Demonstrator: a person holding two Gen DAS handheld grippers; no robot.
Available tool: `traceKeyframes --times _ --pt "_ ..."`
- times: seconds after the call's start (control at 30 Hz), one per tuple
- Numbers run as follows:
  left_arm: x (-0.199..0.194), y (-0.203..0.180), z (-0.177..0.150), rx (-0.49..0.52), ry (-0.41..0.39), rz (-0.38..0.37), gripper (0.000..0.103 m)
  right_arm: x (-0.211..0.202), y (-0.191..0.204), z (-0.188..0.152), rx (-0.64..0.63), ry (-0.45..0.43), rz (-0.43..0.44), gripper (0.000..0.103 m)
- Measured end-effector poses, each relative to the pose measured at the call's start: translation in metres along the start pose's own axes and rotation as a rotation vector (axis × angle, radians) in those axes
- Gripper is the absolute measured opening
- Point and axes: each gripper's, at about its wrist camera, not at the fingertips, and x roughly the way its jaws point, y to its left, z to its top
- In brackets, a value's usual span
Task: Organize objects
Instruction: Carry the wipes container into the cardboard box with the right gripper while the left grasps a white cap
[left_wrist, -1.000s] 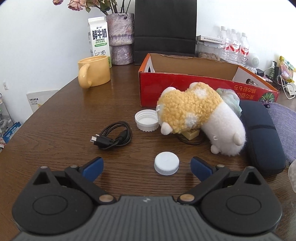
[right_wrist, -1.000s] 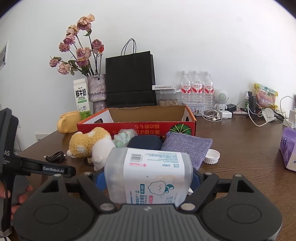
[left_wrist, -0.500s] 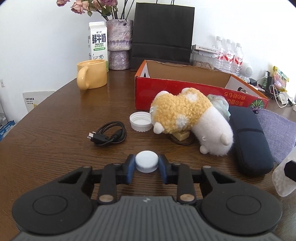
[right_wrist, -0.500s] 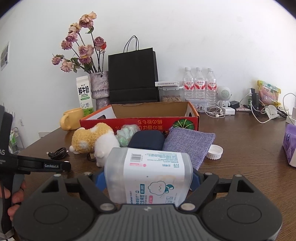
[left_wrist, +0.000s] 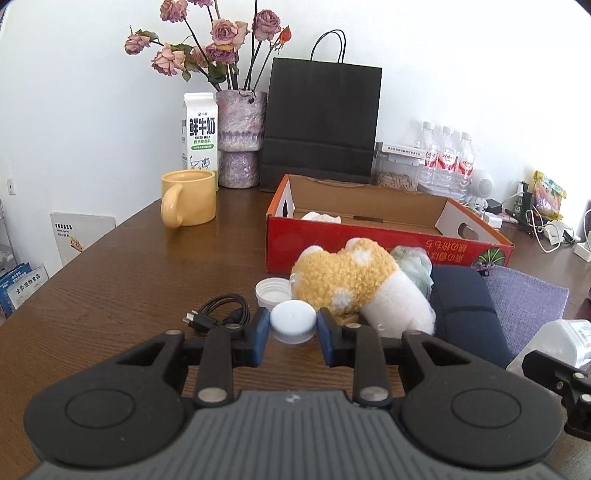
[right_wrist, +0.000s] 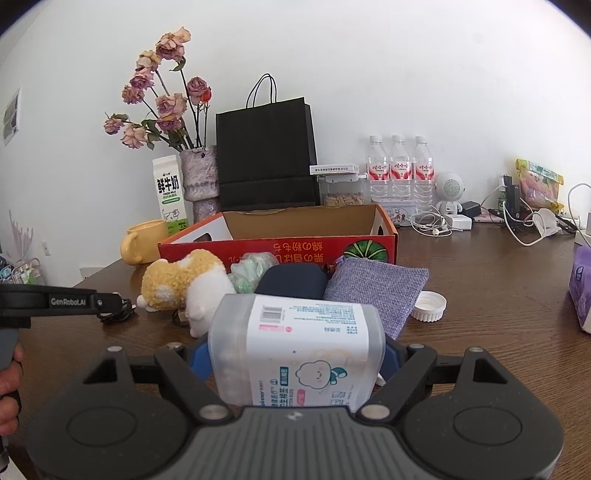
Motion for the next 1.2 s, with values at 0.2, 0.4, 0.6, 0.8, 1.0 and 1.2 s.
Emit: traceKeyframes --times 0.2,0.4,0.6,0.8,1.0,1.2 --pt "-0.002 -0.008 0.017 0.001 -0.047 -0.018 0.029 0.006 0.006 0.014 -0.018 -0.038 0.023 0.082" --pt "0.004 -0.014 0.037 -0.003 -0.079 -0.026 0.029 0.016 0.01 0.037 -0.023 -0.083 0.033 0.082" --pt "0.014 -0.018 0.058 -0.035 -0.104 -0.024 0.029 0.033 0.011 0.064 -0.034 -0.118 0.043 0.082" --pt "0.026 -0.028 0.083 -0.05 -0.147 -0.041 0.029 0.051 0.012 0.097 -0.057 -0.181 0.031 0.082" --pt "0.041 -0.037 0.113 -0.084 -0.197 -0.031 0.029 0.083 0.013 0.128 -0.033 -0.219 0.027 0.082" --pt "0.068 -0.046 0.128 -0.099 -0.183 -0.017 0.029 0.124 0.012 0.143 -0.014 -0.193 0.017 0.082"
